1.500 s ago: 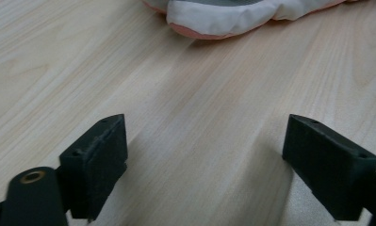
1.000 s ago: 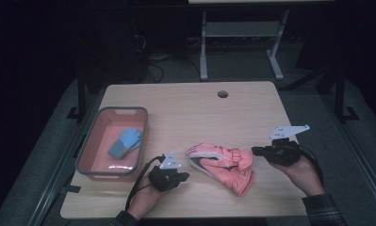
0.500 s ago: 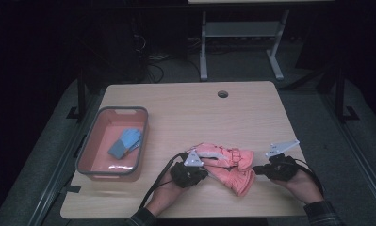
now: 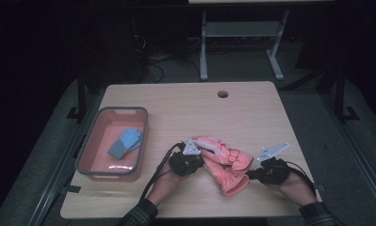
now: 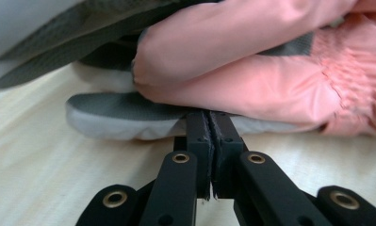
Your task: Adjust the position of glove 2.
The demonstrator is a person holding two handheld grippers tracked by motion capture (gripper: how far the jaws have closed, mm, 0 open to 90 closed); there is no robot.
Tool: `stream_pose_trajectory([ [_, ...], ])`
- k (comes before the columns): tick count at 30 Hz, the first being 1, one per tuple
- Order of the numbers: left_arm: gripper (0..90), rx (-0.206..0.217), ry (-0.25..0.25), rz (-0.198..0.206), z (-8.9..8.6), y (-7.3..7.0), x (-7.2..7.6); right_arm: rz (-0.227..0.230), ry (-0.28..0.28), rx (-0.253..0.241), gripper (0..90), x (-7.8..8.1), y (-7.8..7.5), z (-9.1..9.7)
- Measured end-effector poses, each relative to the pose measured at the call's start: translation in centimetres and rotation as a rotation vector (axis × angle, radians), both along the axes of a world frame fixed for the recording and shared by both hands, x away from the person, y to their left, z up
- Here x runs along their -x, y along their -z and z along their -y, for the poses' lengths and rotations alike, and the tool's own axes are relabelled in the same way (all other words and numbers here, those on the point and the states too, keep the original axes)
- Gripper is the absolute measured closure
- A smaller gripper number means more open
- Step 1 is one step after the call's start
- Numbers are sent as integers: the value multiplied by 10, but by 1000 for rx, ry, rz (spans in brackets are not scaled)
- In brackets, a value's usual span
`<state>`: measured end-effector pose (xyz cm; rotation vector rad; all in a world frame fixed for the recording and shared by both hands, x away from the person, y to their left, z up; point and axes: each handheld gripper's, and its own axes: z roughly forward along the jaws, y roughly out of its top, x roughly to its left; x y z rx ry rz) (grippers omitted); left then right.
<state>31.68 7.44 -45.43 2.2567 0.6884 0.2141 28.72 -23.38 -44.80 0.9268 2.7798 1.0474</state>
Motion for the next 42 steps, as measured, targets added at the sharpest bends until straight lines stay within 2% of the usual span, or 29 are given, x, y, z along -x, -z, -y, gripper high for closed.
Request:
stream_pose_trajectory([
  [9, 875, -16, -32, 22, -9, -2, -14, 3, -45, -10, 900, 8, 2, -23],
  [13, 874, -8, -44, 30, -15, -7, -20, 6, -66, -17, 900, 14, 2, -34],
  [17, 859, -3, -50, 29, -19, -9, -21, 11, -88, -24, 899, 21, 0, -42],
  [18, 850, -5, -50, 30, -20, -10, -20, 21, -92, -22, 898, 22, 0, -40],
  [21, 828, 0, -40, 19, -25, -15, -12, 15, -71, -37, 877, 23, -3, -34],
  [24, 769, 5, -5, 4, -29, -22, -1, 3, -28, -47, 838, 23, -4, -19],
  [25, 731, 11, 27, 3, -29, -27, 7, -2, 2, -51, 830, 22, -4, -9],
  [26, 715, 11, 27, 3, -29, -27, 7, -2, 16, -56, 825, 20, -4, -4],
  [27, 697, 34, 60, 7, -26, -33, 14, 0, 27, -64, 816, 19, -4, 0],
  [28, 680, 34, 60, 7, -26, -33, 14, 0, 27, -64, 816, 19, -4, 0],
  [30, 645, 49, 96, 11, -20, -39, 19, 1, 49, -89, 785, 14, -5, 9],
  [32, 616, 46, 152, 22, -10, -44, 26, 8, 49, -101, 774, 11, -6, 12],
  [37, 575, 40, 202, 29, 5, -46, 32, 2, 51, -107, 761, 7, -6, 13],
  [40, 565, 38, 218, 27, 18, -45, 33, -10, 42, -108, 745, 3, -3, 12],
  [42, 565, 38, 221, 26, 20, -45, 33, -14, 39, -110, 731, 2, -2, 11],
])
